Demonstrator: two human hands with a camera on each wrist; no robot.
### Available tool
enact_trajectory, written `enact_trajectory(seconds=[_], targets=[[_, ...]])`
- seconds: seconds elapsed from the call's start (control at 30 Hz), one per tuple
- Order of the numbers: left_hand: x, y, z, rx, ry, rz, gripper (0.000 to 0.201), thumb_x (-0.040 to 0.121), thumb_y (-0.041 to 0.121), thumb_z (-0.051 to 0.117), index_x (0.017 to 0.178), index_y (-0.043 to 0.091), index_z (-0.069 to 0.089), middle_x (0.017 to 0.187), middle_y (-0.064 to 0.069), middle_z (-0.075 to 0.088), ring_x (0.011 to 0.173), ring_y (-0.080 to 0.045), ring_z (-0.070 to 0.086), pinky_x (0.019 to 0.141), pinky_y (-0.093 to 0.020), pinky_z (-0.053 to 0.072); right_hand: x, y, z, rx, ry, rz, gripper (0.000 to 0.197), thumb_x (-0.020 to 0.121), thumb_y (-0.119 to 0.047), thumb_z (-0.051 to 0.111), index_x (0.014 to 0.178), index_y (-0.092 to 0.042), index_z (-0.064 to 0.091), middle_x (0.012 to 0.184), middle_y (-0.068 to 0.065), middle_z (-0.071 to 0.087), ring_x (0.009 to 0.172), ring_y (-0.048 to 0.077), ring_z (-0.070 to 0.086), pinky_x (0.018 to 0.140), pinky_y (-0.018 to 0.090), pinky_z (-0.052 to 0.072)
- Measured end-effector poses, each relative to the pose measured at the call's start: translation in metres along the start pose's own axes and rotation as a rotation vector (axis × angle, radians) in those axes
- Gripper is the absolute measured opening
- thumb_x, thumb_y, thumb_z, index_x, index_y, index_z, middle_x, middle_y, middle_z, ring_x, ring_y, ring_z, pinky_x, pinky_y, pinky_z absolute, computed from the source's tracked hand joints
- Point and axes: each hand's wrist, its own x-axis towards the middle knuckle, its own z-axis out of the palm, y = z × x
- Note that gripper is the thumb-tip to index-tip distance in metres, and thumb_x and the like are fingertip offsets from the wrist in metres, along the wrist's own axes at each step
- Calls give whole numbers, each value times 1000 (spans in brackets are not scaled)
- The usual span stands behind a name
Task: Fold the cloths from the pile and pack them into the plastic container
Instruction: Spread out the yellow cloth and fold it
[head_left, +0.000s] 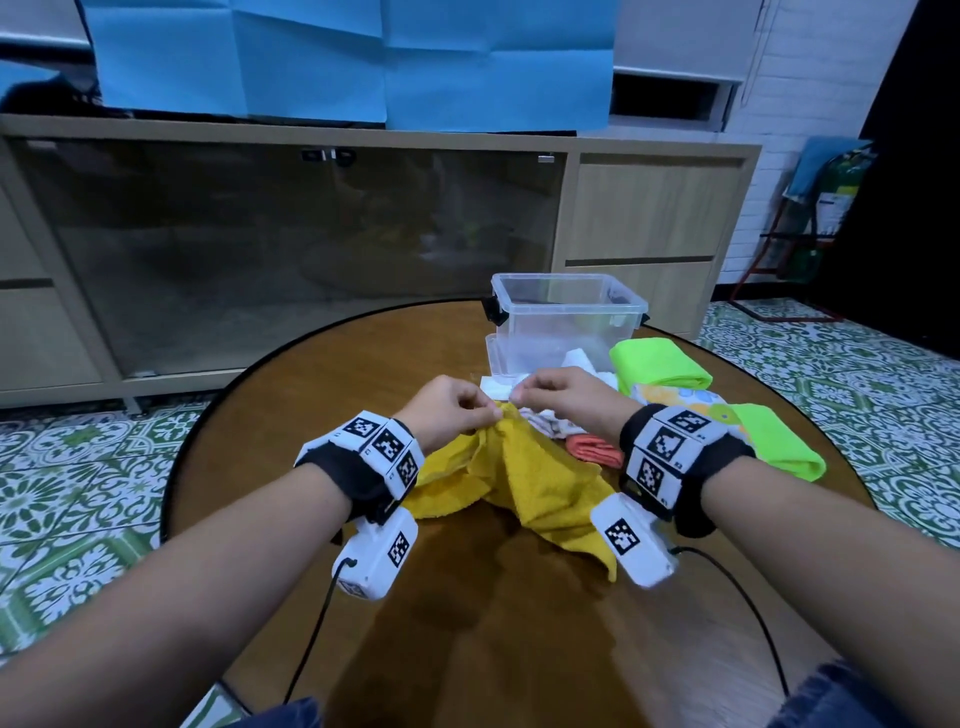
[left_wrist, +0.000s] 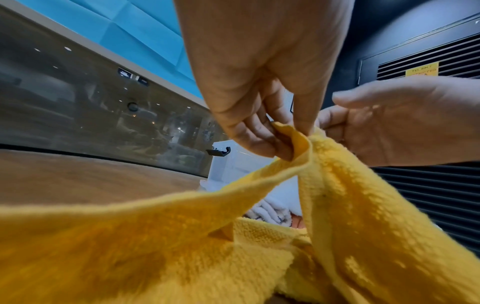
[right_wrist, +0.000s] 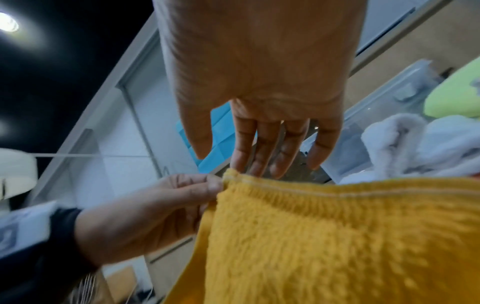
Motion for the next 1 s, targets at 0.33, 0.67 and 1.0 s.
enact_trajectory(seconds=[0.33, 0.67, 1.0], targets=[[1, -3, 1, -137, 56, -20, 16, 90, 6, 58, 103, 16, 60, 76, 0, 63, 69, -9, 57, 62, -15, 51, 5, 8, 6, 40, 23, -16, 19, 88, -8, 62, 104, -2, 69, 91, 2, 65, 82, 8, 58, 77, 15, 46], [3, -4, 6, -225, 137, -90, 7, 84, 4, 67, 87, 9, 70, 65, 2, 62, 49, 0, 54, 48, -11, 46, 11, 14, 20, 75, 108, -47, 22, 78, -2, 73, 66, -17, 61, 68, -2, 62, 59, 0, 56, 64, 12, 47], [-1, 5, 6, -331, 76, -106, 24, 84, 13, 68, 103, -1, 69, 72, 0, 63, 61, -3, 56, 55, -8, 50, 10, 16, 21, 52, 201, -32, 26, 79, -7, 73, 61, -18, 58, 62, -4, 56, 60, 5, 51, 60, 15, 44]])
